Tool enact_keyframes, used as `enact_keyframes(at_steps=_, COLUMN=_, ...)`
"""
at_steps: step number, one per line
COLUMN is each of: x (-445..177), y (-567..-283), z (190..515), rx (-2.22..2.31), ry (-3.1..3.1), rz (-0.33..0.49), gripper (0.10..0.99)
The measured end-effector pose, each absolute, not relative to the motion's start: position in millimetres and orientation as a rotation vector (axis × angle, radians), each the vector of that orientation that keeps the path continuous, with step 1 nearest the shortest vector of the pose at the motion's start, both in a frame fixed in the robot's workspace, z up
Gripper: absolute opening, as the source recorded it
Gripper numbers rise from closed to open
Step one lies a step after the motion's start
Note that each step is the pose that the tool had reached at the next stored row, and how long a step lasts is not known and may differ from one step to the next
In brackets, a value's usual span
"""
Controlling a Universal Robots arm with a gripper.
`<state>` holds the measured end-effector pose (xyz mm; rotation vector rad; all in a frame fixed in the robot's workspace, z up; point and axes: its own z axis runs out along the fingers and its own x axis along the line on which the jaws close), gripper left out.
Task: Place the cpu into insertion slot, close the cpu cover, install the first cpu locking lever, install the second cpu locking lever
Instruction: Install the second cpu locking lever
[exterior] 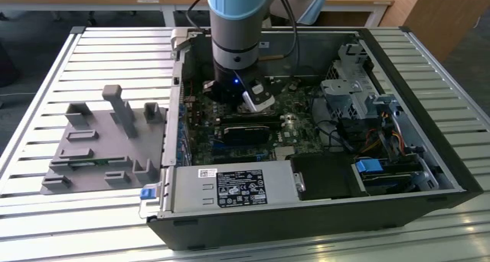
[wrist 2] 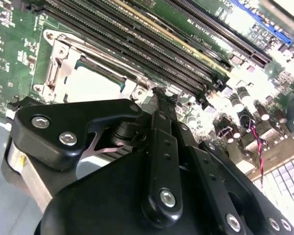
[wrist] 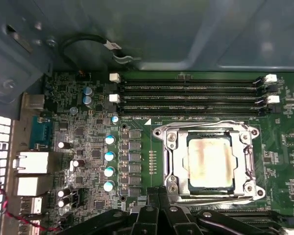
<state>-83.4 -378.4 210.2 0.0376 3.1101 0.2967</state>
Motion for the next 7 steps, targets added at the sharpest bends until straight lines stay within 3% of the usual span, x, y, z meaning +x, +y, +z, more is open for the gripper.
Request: enact_keyframes(at_steps=7, x=-83.4, y=-378.4, z=221.8, rx=0.038, ry=3.110, rz=0.297, gripper=0.106)
